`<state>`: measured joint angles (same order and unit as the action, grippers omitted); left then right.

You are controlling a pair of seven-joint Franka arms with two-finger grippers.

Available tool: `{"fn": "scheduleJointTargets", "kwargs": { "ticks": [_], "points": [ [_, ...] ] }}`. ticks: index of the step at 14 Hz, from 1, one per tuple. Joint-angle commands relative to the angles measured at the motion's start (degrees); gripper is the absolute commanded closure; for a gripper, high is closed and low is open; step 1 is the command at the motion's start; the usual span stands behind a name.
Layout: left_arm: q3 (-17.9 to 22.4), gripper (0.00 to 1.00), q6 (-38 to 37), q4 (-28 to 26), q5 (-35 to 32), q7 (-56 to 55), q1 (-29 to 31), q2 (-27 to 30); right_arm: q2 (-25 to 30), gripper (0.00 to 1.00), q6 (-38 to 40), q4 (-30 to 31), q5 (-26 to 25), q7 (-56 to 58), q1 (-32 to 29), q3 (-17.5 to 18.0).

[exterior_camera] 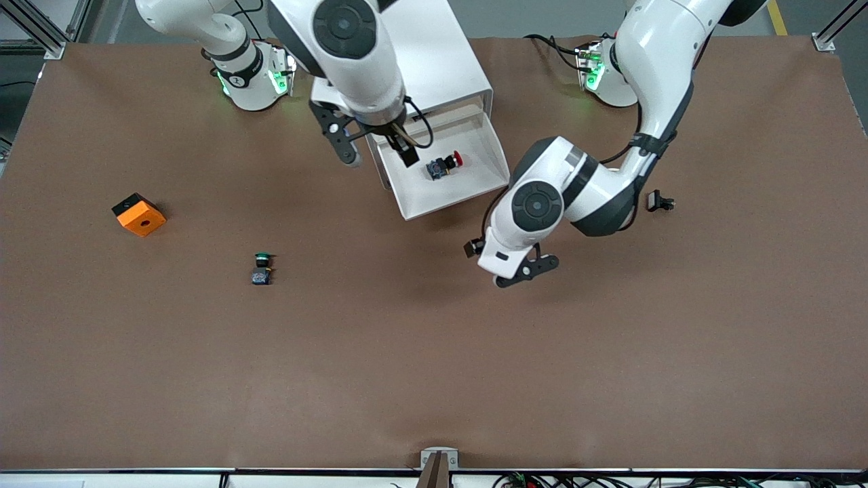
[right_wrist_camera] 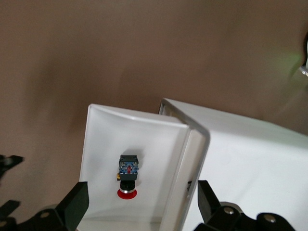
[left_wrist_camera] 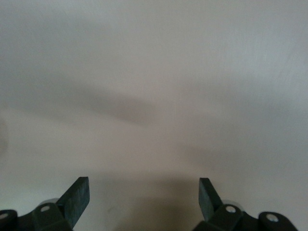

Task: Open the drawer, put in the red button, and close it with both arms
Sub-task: 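Push the drawer shut with the left gripper while the right gripper withdraws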

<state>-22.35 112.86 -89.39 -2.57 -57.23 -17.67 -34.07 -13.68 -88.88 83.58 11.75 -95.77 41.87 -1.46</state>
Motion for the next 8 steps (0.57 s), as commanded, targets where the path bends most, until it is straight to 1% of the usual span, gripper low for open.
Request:
{"fn": "scheduleJointTargets", "kwargs": {
  "ticks": [1, 3, 5, 6, 7, 8],
  "points": [
    [-3.04, 0.0, 1.49, -6.14, -0.95, 0.81, 1.24, 3.48, 4.62, 0.0, 3.52, 1.32, -0.94, 12.92, -5.91, 0.76],
    [-4.54, 0.0, 1.49, -7.2, -0.95, 0.81, 1.24, 3.39, 7.25, 0.0, 5.37, 2.11, -1.38, 23.21, -10.65, 0.76],
    [-5.94, 0.0, 1.49, -7.82, -0.95, 0.81, 1.24, 3.3, 10.06, 0.0, 5.56, 4.38, -2.16, 33.22, -15.04, 0.76],
    [-6.47, 0.0, 1.49, -8.17, -0.86, 0.81, 1.32, 3.3, 11.21, 0.0, 5.38, 5.62, -3.3, 38.59, -16.89, 0.76],
    [-7.26, 0.0, 1.49, -8.6, -0.6, 0.81, 1.32, 3.22, 12.09, 0.0, 5.29, 6.06, -5.84, 44.64, -18.57, 0.76],
    [-7.79, 0.0, 1.58, -8.7, -0.16, 0.81, 1.41, 3.22, 12.62, 0.0, 5.38, 6.15, -6.21, 49.49, -21.02, 0.76]
  ]
}}
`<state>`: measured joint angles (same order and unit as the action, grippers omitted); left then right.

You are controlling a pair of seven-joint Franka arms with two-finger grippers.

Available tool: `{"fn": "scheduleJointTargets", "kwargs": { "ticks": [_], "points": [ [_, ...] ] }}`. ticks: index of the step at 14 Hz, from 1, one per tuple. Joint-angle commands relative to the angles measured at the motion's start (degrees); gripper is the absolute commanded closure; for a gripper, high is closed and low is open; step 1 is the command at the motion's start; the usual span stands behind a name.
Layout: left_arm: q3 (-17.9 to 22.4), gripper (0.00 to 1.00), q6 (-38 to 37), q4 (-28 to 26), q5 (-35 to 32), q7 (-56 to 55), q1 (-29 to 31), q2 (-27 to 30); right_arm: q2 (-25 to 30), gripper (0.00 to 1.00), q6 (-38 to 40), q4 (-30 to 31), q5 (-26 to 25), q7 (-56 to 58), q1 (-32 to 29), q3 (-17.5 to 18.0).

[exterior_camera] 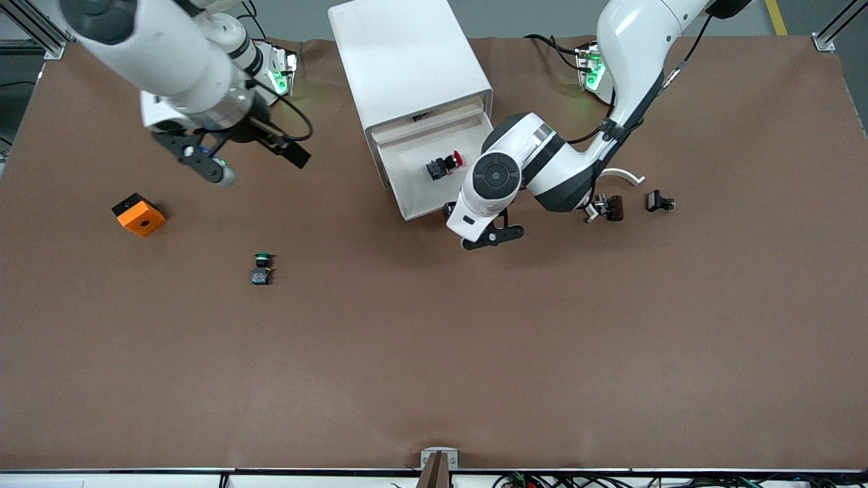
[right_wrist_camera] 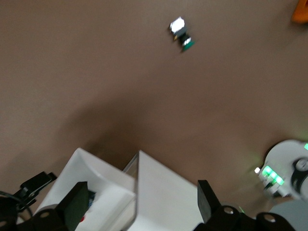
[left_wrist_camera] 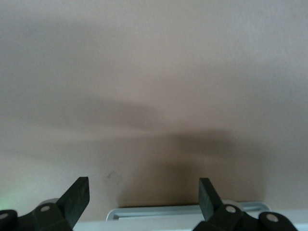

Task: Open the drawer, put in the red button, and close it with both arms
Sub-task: 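Push the drawer shut with the left gripper while the right gripper withdraws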

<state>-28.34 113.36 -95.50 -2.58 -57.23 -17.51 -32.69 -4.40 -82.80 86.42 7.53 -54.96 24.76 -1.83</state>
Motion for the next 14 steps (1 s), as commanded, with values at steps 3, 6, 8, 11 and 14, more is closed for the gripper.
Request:
{"fn": "scheduleJointTargets", "kwargs": {
  "ticks": [3, 6, 8, 11, 14],
  "points": [
    [-4.17, 0.0, 0.99, -3.2, 0.38, 0.63, 1.34, 1.92, 3.35, 0.0, -2.26, 3.93, -1.99, 25.37, -12.69, 1.12],
    [-6.45, 0.0, 1.07, -4.52, 2.14, 0.72, 1.25, 1.57, 3.26, 0.0, -6.31, 6.04, -2.08, 38.66, -19.29, 1.12],
    [-8.3, 0.0, 1.07, -5.66, 2.23, 0.37, 1.25, 1.92, 3.26, 0.0, -7.11, 6.04, -2.52, 43.69, -21.85, 1.12],
    [-9.89, 0.0, 1.07, -6.63, 3.36, -0.25, 1.16, 1.84, 3.78, 0.0, -7.02, 5.52, -4.79, 45.28, -22.39, 1.12],
    [-10.59, 0.0, 0.99, -8.03, 3.54, -0.43, 1.16, 1.84, 5.36, 0.0, -6.76, 5.52, -5.5, 47.92, -24.14, 1.12]
  ]
}}
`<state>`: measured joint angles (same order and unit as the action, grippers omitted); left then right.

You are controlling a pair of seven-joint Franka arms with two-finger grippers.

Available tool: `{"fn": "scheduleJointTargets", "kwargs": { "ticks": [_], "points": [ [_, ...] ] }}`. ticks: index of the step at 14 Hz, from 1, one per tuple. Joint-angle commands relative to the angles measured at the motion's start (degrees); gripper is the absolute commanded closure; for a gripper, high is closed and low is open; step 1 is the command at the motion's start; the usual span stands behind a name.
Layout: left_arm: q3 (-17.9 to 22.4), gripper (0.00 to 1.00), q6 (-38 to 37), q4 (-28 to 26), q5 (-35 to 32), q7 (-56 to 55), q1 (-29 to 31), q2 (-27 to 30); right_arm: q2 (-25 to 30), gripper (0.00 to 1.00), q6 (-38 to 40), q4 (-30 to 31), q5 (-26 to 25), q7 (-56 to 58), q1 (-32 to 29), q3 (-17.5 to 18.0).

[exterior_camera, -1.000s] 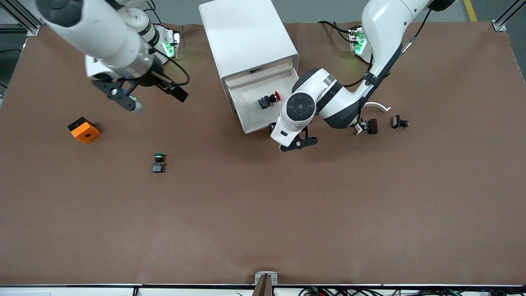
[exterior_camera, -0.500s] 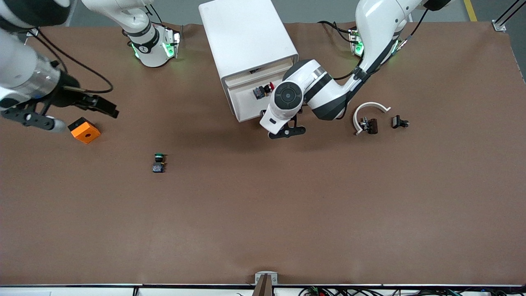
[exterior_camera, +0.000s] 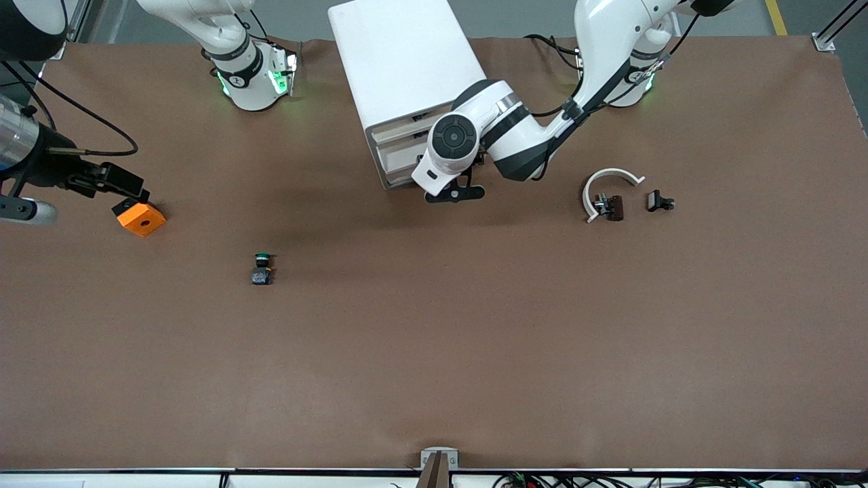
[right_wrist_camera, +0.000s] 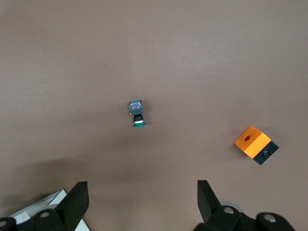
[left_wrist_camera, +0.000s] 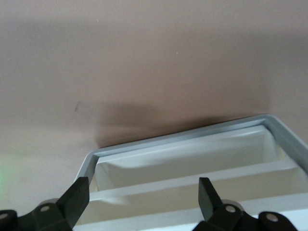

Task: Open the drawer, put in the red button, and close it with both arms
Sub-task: 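Push the drawer shut with the left gripper while the right gripper withdraws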

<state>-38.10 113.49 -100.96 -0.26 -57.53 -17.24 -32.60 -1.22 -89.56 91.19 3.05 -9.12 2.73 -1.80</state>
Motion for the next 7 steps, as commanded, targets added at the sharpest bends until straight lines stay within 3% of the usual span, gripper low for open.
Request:
{"fn": "scheduleJointTargets", "kwargs": {
  "ticks": [1, 7],
  "points": [
    [-1.19, 0.0, 0.77, -2.57, 1.75, -0.3, 0.8, 1.76, 2.8, 0.0, 0.09, 0.65, -1.29, 2.18, -2.29, 1.01],
    [-1.54, 0.0, 0.15, -2.49, 2.46, -4.08, -0.16, 1.32, 4.3, 0.0, 0.44, 0.22, -1.38, 5.25, -4.4, 1.1]
  ]
}}
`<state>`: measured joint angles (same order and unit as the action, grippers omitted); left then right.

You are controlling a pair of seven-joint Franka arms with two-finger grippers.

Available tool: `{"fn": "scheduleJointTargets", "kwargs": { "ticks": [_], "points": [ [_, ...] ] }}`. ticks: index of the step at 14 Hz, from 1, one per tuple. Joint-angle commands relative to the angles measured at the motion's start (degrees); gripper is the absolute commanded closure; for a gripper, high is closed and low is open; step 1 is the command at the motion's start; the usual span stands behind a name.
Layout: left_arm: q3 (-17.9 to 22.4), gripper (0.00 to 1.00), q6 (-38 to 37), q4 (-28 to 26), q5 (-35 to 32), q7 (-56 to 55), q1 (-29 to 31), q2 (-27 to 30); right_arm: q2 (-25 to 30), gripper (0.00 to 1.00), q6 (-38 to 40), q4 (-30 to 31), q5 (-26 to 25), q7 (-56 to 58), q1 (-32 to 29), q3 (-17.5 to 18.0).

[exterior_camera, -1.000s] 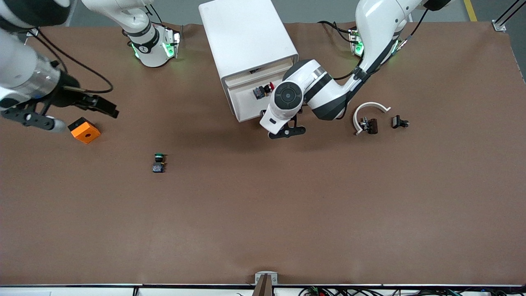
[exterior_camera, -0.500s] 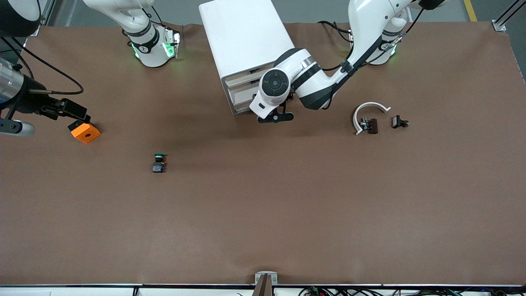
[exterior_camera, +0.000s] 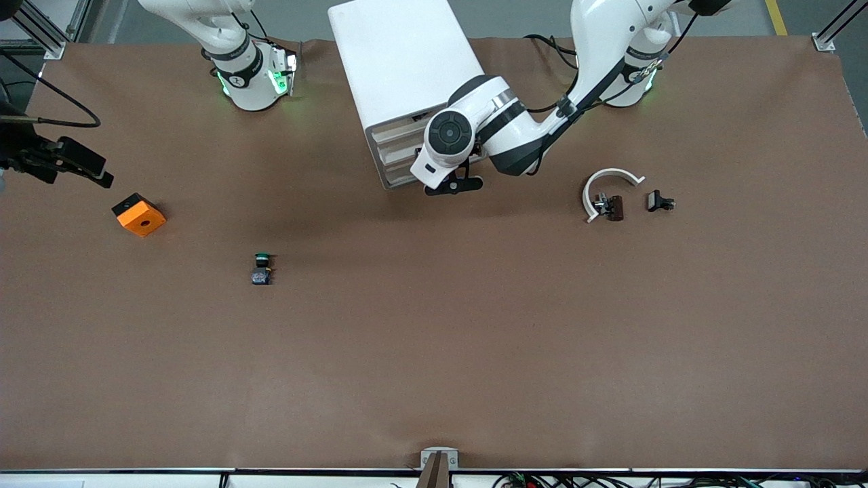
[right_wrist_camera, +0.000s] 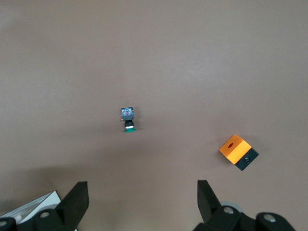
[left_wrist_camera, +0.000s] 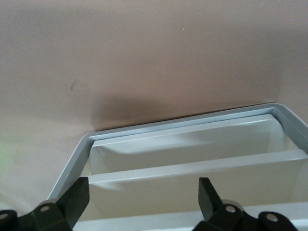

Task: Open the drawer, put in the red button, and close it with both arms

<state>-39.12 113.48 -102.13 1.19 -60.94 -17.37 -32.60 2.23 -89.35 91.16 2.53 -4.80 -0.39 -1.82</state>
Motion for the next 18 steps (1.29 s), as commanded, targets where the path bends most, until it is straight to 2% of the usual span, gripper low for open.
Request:
{"fn": "scheduleJointTargets", "kwargs": {
  "ticks": [1, 3, 6, 13, 18],
  "points": [
    [-0.52, 0.0, 0.51, -1.32, 1.01, -0.75, -0.47, 1.14, 0.76, 0.0, 0.32, -0.53, -0.86, 0.93, -1.28, 1.12],
    [-0.43, 0.0, 0.87, -0.88, 0.83, -0.76, -1.62, 0.7, 0.5, 0.0, 1.89, -2.2, -0.86, 0.76, -1.28, 1.12],
    [0.09, 0.0, 0.87, 0.44, -0.48, -0.76, -0.22, 0.61, 0.41, 0.0, 2.08, -2.47, -0.86, 0.85, -1.28, 1.12],
    [0.53, 0.0, -3.52, 11.41, -5.31, 0.39, 18.31, 1.4, 0.41, 0.0, 1.99, -2.91, -1.04, 0.76, -2.16, 1.12],
    [0.62, 0.0, -3.61, 13.18, -9.36, 0.3, 27.45, 4.12, 0.41, 0.0, 1.99, -2.91, -0.95, 0.85, -2.16, 1.12]
  ]
}}
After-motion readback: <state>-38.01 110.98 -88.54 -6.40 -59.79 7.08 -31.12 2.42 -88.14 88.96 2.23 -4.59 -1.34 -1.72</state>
